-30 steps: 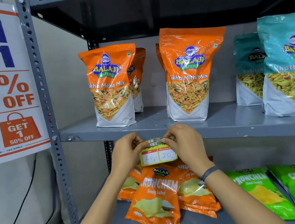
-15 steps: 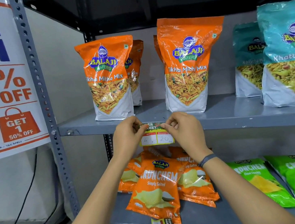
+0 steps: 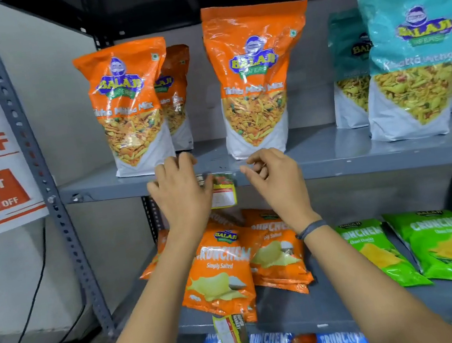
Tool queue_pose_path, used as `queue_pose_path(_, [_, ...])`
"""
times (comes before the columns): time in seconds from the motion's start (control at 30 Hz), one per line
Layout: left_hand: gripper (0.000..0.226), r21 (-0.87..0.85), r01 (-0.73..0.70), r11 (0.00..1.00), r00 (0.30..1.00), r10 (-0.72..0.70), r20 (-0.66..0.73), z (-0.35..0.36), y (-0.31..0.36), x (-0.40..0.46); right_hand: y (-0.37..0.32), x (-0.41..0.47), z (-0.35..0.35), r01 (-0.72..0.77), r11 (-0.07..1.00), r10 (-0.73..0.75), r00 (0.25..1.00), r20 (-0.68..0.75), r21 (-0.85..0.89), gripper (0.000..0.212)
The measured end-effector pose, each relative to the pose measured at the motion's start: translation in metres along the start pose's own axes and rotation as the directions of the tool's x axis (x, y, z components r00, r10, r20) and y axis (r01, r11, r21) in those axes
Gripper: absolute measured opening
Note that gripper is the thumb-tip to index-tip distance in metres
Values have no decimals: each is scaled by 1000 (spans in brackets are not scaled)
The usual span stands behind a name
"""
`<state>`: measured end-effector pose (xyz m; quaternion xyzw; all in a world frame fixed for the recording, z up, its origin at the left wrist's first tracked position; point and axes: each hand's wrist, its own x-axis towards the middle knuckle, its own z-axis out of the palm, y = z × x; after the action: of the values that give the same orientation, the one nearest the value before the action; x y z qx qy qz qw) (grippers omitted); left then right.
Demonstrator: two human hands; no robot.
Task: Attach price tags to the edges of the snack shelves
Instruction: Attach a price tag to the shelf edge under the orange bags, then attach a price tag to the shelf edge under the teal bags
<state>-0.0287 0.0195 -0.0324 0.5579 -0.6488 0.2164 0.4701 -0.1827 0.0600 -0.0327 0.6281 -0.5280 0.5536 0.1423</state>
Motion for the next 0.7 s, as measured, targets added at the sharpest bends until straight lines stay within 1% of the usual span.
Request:
queue_pose_path(0.07, [28, -89, -74, 993, 996, 70, -49, 1, 31, -9, 18, -3, -28, -18, 999, 16, 998, -64, -31, 11])
queue_pose_path(0.13, [24, -207, -156, 966, 987, 145, -67, 4, 71, -19, 40, -6, -63, -49, 997, 41, 992, -121, -64, 12])
queue_pose_path(0.23, [28, -385, -235, 893, 970, 238, -41, 10, 145, -35, 79, -13, -126, -110, 987, 84, 974, -210, -118, 10])
queue_pose_path(0.33, [28, -479, -283, 831, 949, 315, -15, 18, 225, -56, 127, -20, -195, -182, 965, 121, 947, -296, -190, 10])
queue_pose_path(0.4, [30, -536, -301, 789, 933, 359, 4, 22, 278, -69, 159, -23, -241, -227, 952, 145, 925, -351, -204, 12])
queue_pose_path(0.5, [35, -581, -343, 738, 907, 421, 0, 28, 345, -81, 199, -31, -297, -319, 921, 204, 884, -421, -222, 10])
queue_pose_path(0.6, [42, -600, -366, 712, 881, 472, 22, 37, 397, -80, 234, -42, -323, -448, 864, 319, 839, -441, -228, 16])
queue_pose_path(0.67, [46, -574, -418, 705, 841, 539, 50, 41, 423, -75, 252, -49, -328, -539, 829, 450, 801, -394, -149, 24])
queue_pose_path(0.7, [43, -541, -456, 707, 814, 577, 67, 41, 434, -72, 257, -51, -327, -585, 806, 527, 780, -338, -94, 27])
